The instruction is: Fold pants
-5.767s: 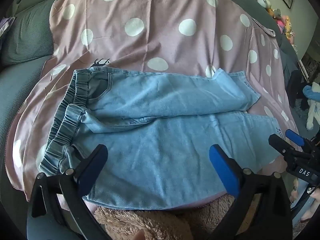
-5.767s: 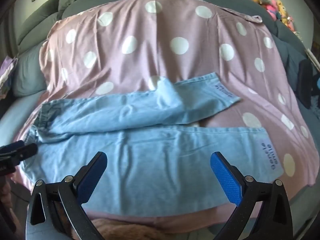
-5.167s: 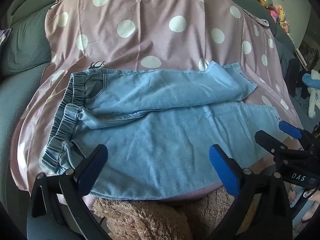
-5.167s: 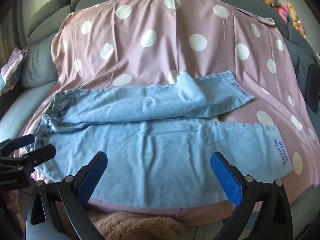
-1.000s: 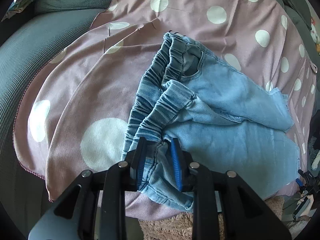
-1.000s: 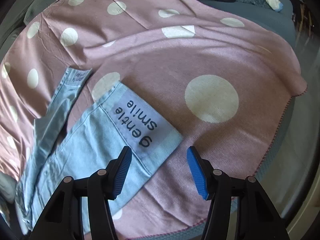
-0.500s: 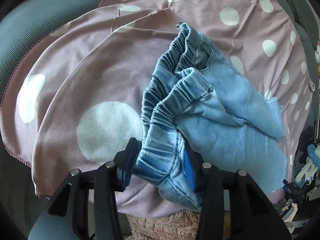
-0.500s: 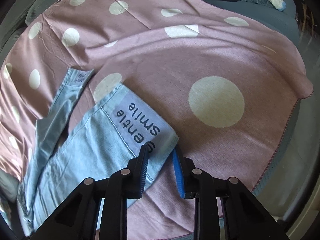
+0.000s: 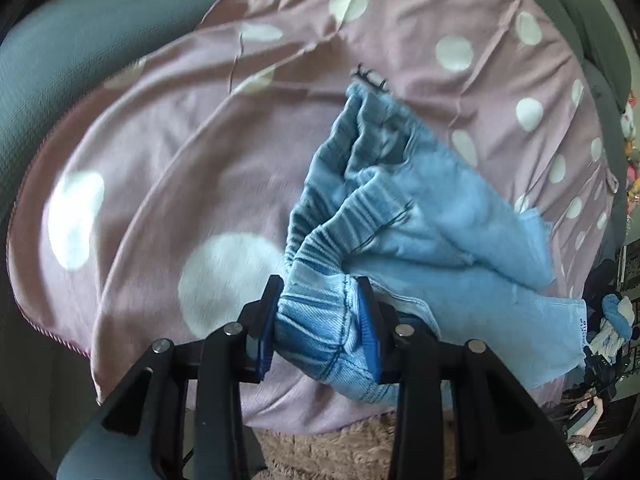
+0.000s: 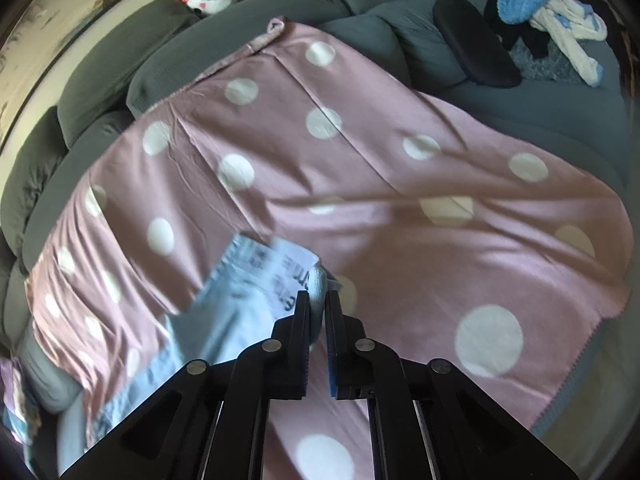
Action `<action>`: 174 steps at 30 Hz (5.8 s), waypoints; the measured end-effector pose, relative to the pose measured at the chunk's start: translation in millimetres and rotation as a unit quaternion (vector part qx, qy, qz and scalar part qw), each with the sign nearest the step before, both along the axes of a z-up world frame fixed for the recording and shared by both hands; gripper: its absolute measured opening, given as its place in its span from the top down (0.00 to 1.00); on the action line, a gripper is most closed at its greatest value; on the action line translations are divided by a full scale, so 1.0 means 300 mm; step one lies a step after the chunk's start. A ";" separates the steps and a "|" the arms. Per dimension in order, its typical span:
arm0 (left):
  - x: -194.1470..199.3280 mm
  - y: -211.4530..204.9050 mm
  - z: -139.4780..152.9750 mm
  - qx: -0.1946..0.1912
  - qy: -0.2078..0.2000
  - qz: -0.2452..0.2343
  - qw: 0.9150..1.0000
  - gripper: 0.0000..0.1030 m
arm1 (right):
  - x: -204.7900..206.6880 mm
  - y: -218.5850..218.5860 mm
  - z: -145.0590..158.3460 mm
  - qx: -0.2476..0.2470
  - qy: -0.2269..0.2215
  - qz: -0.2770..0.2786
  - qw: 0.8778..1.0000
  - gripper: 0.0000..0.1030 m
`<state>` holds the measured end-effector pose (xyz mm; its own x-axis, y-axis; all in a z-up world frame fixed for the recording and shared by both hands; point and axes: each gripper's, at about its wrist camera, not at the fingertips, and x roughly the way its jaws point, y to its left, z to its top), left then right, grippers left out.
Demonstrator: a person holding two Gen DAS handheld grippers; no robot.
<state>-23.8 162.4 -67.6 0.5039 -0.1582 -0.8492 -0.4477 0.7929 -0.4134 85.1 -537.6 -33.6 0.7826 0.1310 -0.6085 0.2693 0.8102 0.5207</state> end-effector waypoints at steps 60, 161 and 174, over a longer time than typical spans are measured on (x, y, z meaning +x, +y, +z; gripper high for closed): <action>-0.061 -0.083 0.138 0.115 0.017 0.012 0.993 0.30 | 0.023 0.073 -0.268 -0.117 0.141 -0.035 0.982 0.85; 0.601 -0.494 0.143 -0.112 -0.016 -0.038 0.993 0.35 | 0.012 0.715 -0.093 0.009 -0.004 0.264 0.964 0.91; 0.385 -0.530 0.172 -0.094 -0.075 -0.087 0.989 0.89 | -0.016 0.687 -0.090 -0.013 -0.009 0.248 0.969 0.91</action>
<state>91.6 3.4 -15.9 0.5723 -0.4021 -0.7147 -0.2340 0.7552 -0.6123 80.3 -331.4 -60.6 0.6383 0.4786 -0.6029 -0.1649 0.8501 0.5002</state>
